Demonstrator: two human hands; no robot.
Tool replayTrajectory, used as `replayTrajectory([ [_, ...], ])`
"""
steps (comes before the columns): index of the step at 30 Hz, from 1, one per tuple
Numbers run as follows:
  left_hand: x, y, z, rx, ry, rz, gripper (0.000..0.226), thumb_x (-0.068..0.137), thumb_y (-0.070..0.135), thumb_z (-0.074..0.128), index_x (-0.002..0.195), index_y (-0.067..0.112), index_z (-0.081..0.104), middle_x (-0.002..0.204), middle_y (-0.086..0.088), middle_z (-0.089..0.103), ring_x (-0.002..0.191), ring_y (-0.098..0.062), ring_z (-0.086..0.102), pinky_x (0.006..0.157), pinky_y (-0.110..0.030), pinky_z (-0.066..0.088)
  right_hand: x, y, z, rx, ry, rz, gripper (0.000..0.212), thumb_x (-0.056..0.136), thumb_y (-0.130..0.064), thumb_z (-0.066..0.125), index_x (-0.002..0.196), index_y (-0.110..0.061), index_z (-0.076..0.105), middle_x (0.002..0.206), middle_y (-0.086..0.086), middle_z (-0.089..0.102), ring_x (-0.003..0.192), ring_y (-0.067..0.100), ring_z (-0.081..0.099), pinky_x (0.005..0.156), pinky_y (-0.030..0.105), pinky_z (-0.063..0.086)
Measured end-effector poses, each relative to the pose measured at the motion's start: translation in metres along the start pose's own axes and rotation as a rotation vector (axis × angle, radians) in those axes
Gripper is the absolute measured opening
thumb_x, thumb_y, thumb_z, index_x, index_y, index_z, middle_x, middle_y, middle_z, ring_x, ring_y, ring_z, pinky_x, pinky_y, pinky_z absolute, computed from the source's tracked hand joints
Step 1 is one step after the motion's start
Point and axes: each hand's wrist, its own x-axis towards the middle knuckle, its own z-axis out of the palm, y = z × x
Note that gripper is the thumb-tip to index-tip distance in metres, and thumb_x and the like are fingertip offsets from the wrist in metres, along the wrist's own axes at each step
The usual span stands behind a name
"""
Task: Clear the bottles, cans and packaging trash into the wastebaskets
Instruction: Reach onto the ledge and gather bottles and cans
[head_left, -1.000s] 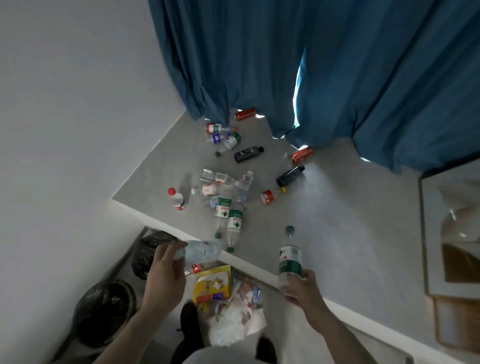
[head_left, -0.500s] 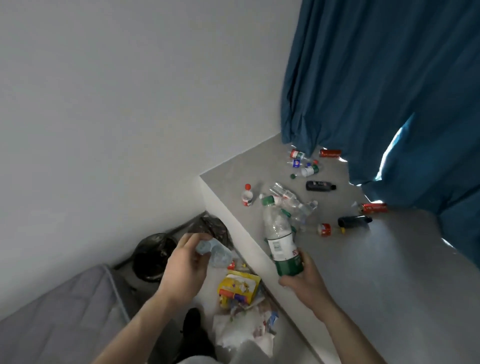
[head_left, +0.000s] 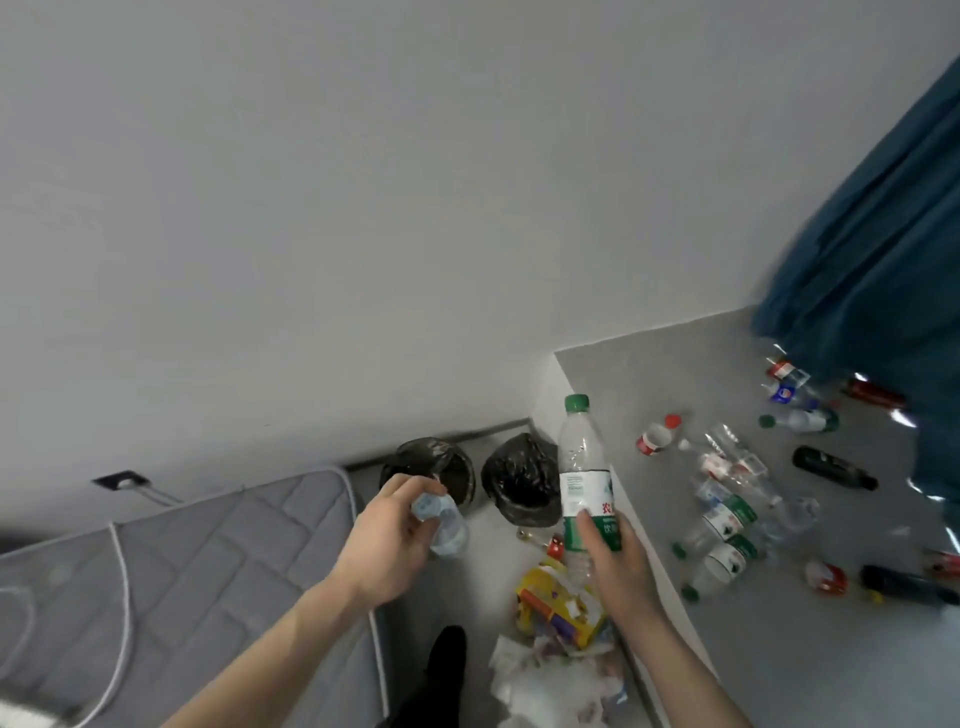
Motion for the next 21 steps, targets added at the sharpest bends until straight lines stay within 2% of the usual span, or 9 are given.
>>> replayTrajectory([
  [3,0.018,-0.015,-0.021,0.028,-0.008,-0.022,0.036,0.085,0.014,0.066,0.112,0.038,0.063,0.113,0.022,0.054,0.084,-0.001,0.060,0.083,-0.028,0.052,0.013,-0.011,0.024,-0.027,0.006,0.001,0.030,0.095,-0.038,0.067,0.123,-0.029,0.060,0.110,-0.005,0.073,0.096,0.012,0.072,0.083,0.036,0.057],
  [8,0.033,-0.034,-0.041,0.003,0.033,-0.072,0.033,0.083,0.020,0.066,0.110,0.039,0.063,0.113,0.023,0.056,0.081,-0.004,0.064,0.081,-0.033,0.054,0.028,-0.021,0.038,-0.059,-0.004,0.020,0.053,0.082,-0.008,0.080,0.124,-0.024,0.051,0.112,-0.006,0.067,0.096,0.008,0.067,0.075,0.026,0.051],
  [12,0.032,-0.039,-0.049,0.019,0.068,-0.128,0.032,0.085,0.021,0.068,0.110,0.040,0.063,0.114,0.022,0.056,0.082,-0.008,0.065,0.081,-0.032,0.052,0.042,-0.027,0.037,-0.153,-0.087,-0.049,0.062,0.074,-0.001,0.080,0.119,-0.036,0.056,0.104,-0.008,0.072,0.094,0.013,0.071,0.085,0.041,0.059],
  [14,0.031,-0.040,-0.053,0.053,0.076,-0.145,0.033,0.085,0.020,0.069,0.110,0.040,0.063,0.111,0.020,0.056,0.081,-0.009,0.063,0.079,-0.030,0.049,0.047,-0.033,0.037,-0.173,-0.114,-0.081,0.060,0.070,0.001,0.079,0.114,-0.035,0.057,0.100,-0.007,0.073,0.092,0.017,0.071,0.085,0.045,0.059],
  [17,0.026,-0.036,-0.058,0.094,0.089,-0.164,0.033,0.084,0.021,0.068,0.111,0.039,0.063,0.108,0.016,0.056,0.078,-0.008,0.062,0.078,-0.033,0.051,0.052,-0.041,0.039,-0.149,-0.133,-0.080,0.061,0.069,-0.002,0.081,0.115,-0.034,0.055,0.102,-0.004,0.072,0.090,0.014,0.071,0.085,0.042,0.061],
  [21,0.020,-0.029,-0.057,0.133,0.169,-0.180,0.031,0.084,0.023,0.067,0.110,0.039,0.063,0.108,0.017,0.056,0.085,-0.009,0.064,0.080,-0.033,0.051,0.068,-0.049,0.046,-0.135,-0.195,-0.120,0.063,0.067,-0.018,0.090,0.115,-0.036,0.052,0.104,-0.010,0.071,0.093,0.007,0.071,0.085,0.037,0.061],
])
